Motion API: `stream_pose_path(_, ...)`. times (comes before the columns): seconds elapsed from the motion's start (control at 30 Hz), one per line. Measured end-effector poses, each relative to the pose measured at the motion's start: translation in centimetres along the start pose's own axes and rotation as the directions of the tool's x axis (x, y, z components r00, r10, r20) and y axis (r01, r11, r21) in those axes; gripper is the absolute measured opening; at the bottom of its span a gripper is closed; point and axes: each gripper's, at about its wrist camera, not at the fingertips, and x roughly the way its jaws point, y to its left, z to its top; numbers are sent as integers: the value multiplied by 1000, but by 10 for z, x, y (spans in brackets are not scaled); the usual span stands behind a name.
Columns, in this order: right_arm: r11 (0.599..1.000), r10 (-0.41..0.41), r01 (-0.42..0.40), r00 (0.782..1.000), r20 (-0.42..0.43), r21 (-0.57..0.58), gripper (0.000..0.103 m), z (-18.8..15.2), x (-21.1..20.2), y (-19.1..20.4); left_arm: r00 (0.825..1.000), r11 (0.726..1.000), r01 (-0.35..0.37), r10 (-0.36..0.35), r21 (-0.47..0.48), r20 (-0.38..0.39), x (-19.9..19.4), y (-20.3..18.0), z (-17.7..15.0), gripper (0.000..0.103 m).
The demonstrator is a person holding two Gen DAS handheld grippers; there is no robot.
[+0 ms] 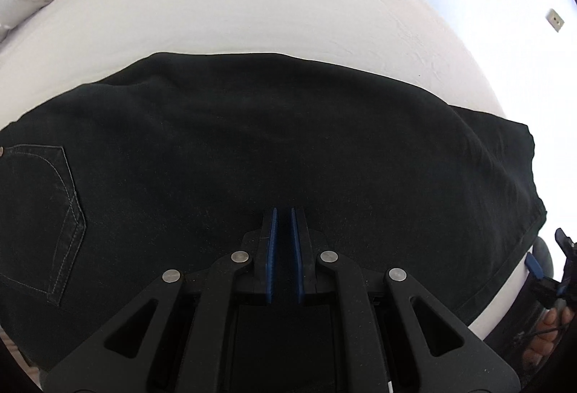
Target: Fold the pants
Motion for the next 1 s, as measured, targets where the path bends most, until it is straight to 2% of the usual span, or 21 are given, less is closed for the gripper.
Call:
stream_pose_path(0.33, 997, 63, -67, 994, 89, 49, 76, 20, 17, 5, 1000, 1000, 0, 0, -17, -17, 9, 17, 14, 8)
stream_pose_path(0.4, 996, 69, -74, 993, 94, 46, 72, 22, 22, 8, 1000, 1000, 0, 0, -20, -19, 9, 17, 13, 8)
stream_pose_path(0.43, 996, 68, -73, 993, 94, 43, 65, 24, 24, 9, 1000, 1000, 0, 0, -21, -20, 10, 20, 16, 8)
stream_pose_path(0.47, 996, 69, -73, 993, 91, 45, 54, 25, 27, 9, 1000, 1000, 1, -1, -23, -20, 11, 21, 17, 8)
stream_pose_path(0.5, 996, 72, -76, 994, 82, 49, 47, 25, 30, 8, 1000, 1000, 2, -2, -24, -20, 11, 21, 17, 8)
stream_pose_path(0.53, 996, 72, -76, 995, 65, 51, 32, 26, 34, 7, 1000, 1000, 2, -3, -25, -20, 11, 21, 17, 8)
stream_pose_path(0.57, 996, 69, -72, 996, 55, 51, 23, 27, 37, 7, 1000, 1000, 4, -5, -28, -19, 13, 23, 18, 8)
stream_pose_path(0.7, 998, 48, -50, 998, 49, 38, 16, 30, 41, 9, 1000, 999, 19, -20, -41, -15, 11, 28, 19, 8)
stream_pose_path(0.87, 998, 1, 3, 998, 67, -56, 13, 29, 36, 32, 998, 995, 57, -58, -77, -10, 9, 39, 19, 9)
stream_pose_path(0.97, 980, -36, 52, 996, 84, -193, 12, 22, 37, 70, 993, 986, 114, -115, -123, -1, 5, 49, 16, 9)
stream_pose_path(1.0, 960, -46, 68, 995, 86, -270, 12, 16, 40, 90, 991, 981, 133, -134, -140, 3, 4, 53, 15, 9)
